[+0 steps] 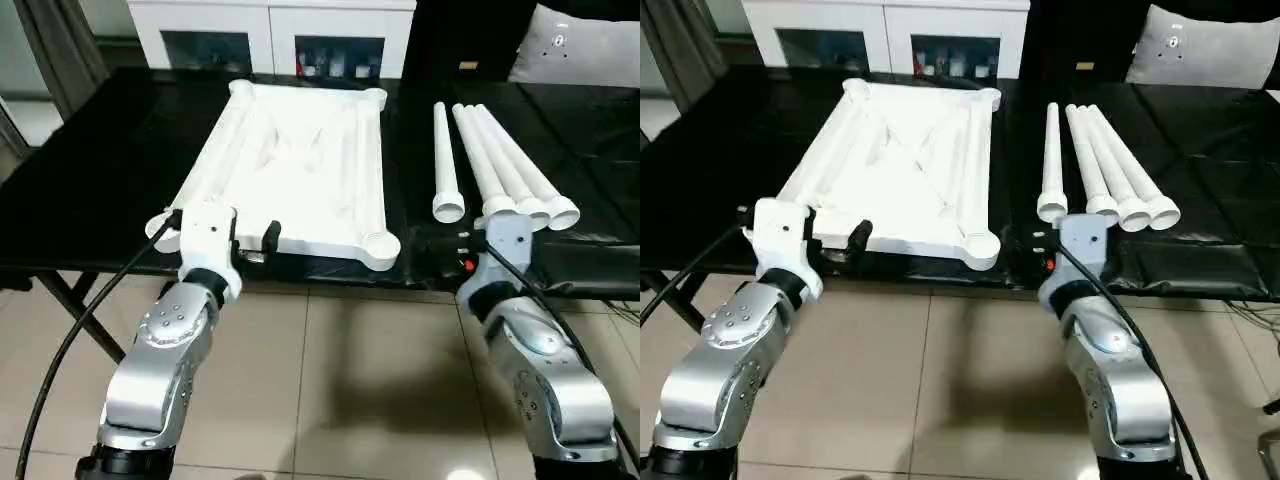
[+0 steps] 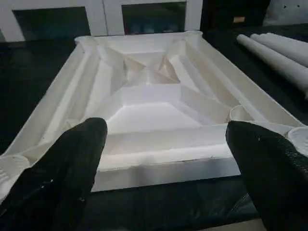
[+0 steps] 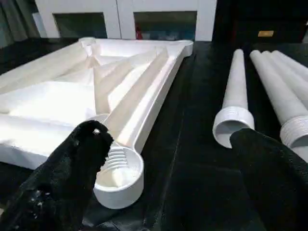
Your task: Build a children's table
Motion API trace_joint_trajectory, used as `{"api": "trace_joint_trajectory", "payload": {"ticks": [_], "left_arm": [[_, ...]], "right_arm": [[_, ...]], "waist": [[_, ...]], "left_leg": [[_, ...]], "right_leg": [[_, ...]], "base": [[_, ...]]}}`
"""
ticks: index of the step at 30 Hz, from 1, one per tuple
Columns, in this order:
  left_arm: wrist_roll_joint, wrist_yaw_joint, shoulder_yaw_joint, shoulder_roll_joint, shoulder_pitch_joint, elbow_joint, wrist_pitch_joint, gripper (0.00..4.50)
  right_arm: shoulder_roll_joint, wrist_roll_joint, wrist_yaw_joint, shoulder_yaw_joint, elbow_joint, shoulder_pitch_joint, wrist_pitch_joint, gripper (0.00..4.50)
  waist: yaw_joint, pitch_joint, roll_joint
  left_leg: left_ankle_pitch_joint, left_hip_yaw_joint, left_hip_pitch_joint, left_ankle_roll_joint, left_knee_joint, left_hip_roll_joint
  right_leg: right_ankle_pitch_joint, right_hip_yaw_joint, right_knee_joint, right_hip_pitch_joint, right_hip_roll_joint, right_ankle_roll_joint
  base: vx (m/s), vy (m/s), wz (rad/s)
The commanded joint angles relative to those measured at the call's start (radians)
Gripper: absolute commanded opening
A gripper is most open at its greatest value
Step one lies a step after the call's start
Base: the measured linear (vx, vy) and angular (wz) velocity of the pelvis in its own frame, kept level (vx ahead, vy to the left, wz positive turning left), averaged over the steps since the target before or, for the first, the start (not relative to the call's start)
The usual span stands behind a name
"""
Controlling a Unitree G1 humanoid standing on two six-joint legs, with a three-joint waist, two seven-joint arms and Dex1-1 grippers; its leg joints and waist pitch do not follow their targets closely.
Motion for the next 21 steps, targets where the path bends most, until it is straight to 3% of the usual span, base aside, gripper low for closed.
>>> {"api": "trace_joint_trajectory", "payload": {"ticks": [1,3,4,7,9,10,13,15,18,19,20,21], "left_arm": [[-0.006,-0.010,0.007,0.000,-0.022,0.005,0.001,4.45],[-0.013,-0.005,0.013,-0.008,-0.021,0.001,0.007,4.45],[-0.019,-0.003,0.016,-0.013,-0.015,-0.006,0.010,4.45],[-0.021,0.002,0.019,-0.016,-0.006,-0.019,0.015,4.45],[-0.020,0.003,0.022,-0.016,-0.001,-0.024,0.015,4.45],[-0.021,0.004,0.024,-0.016,0.001,-0.026,0.015,4.45],[-0.018,0.006,0.029,-0.017,0.007,-0.034,0.020,4.45],[-0.016,0.008,0.028,-0.018,0.011,-0.042,0.024,4.45],[-0.014,0.011,0.023,-0.015,0.015,-0.059,0.034,4.45],[-0.012,0.011,0.022,-0.013,0.015,-0.061,0.037,4.45],[-0.017,0.010,0.023,-0.013,0.016,-0.067,0.041,4.45],[-0.018,0.010,0.024,-0.013,0.016,-0.068,0.042,4.45]], "right_arm": [[-0.003,-0.011,-0.008,0.001,-0.028,0.002,0.014,4.50],[-0.008,-0.008,0.002,0.002,-0.046,0.004,0.027,4.50],[-0.012,-0.010,0.005,0.002,-0.049,0.003,0.030,4.50],[-0.016,-0.010,0.006,-0.004,-0.039,-0.009,0.033,4.50],[-0.017,-0.010,0.006,-0.002,-0.037,-0.017,0.035,4.50],[-0.018,-0.010,0.007,0.001,-0.038,-0.020,0.037,4.50],[-0.016,-0.012,0.005,0.009,-0.054,-0.024,0.051,4.50],[-0.015,-0.012,0.004,0.012,-0.064,-0.024,0.059,4.50],[-0.017,-0.011,0.004,0.016,-0.073,-0.024,0.066,4.50],[-0.018,-0.012,0.004,0.017,-0.074,-0.024,0.068,4.50],[-0.019,-0.014,0.004,0.019,-0.076,-0.023,0.070,4.50],[-0.020,-0.015,0.005,0.019,-0.076,-0.023,0.071,4.50]], "waist": [[0.002,-0.056,-0.001],[-0.003,-0.053,0.004],[-0.008,-0.050,-0.003],[-0.015,-0.055,0.000],[-0.019,-0.058,0.001],[-0.020,-0.055,-0.005],[-0.022,-0.052,-0.008],[-0.024,-0.052,-0.005],[-0.033,-0.050,-0.001],[-0.037,-0.049,0.001],[-0.039,-0.049,0.001],[-0.038,-0.043,-0.004]], "left_leg": [[0.082,-0.007,0.005,0.210,-0.054,0.020],[0.039,-0.012,0.016,0.170,-0.063,0.031],[0.036,-0.016,0.019,0.166,-0.067,0.033],[0.042,-0.021,0.029,0.178,-0.067,0.033],[0.068,-0.023,0.029,0.201,-0.064,0.029],[0.076,-0.021,0.023,0.217,-0.062,0.025],[0.081,-0.017,0.013,0.225,-0.059,0.018],[0.094,-0.020,0.016,0.230,-0.060,0.020],[0.132,-0.037,0.045,0.288,-0.061,0.031],[0.140,-0.046,0.060,0.322,-0.062,0.041],[0.145,-0.049,0.064,0.339,-0.061,0.044],[0.143,-0.046,0.059,0.363,-0.058,0.041]], "right_leg": [[0.019,0.027,-0.066,0.062,-0.027,-0.191],[-0.039,0.020,-0.071,0.061,-0.024,-0.188],[-0.031,0.019,-0.069,0.061,-0.019,-0.182],[-0.016,0.016,-0.065,0.061,-0.019,-0.181],[0.010,0.015,-0.063,0.061,-0.017,-0.174],[0.015,0.017,-0.065,0.065,-0.018,-0.172],[-0.004,0.018,-0.074,0.073,-0.019,-0.164],[-0.003,0.014,-0.072,0.071,-0.015,-0.157],[0.026,0.003,-0.055,0.047,-0.004,-0.145],[0.027,-0.001,-0.046,0.033,-0.004,-0.149],[0.029,-0.001,-0.043,0.028,-0.004,-0.150],[0.027,0.002,-0.045,0.028,-0.011,-0.156]], "base": [[0.000,0.000,0.00],[0.000,0.000,0.00],[0.000,0.000,0.00],[0.000,0.000,0.00],[0.000,0.000,0.00],[0.000,0.000,0.00],[0.000,0.000,0.00],[0.000,0.000,0.00],[0.000,0.000,0.00],[0.000,0.000,0.00],[0.000,0.000,0.00],[0.000,0.000,0.00]]}}
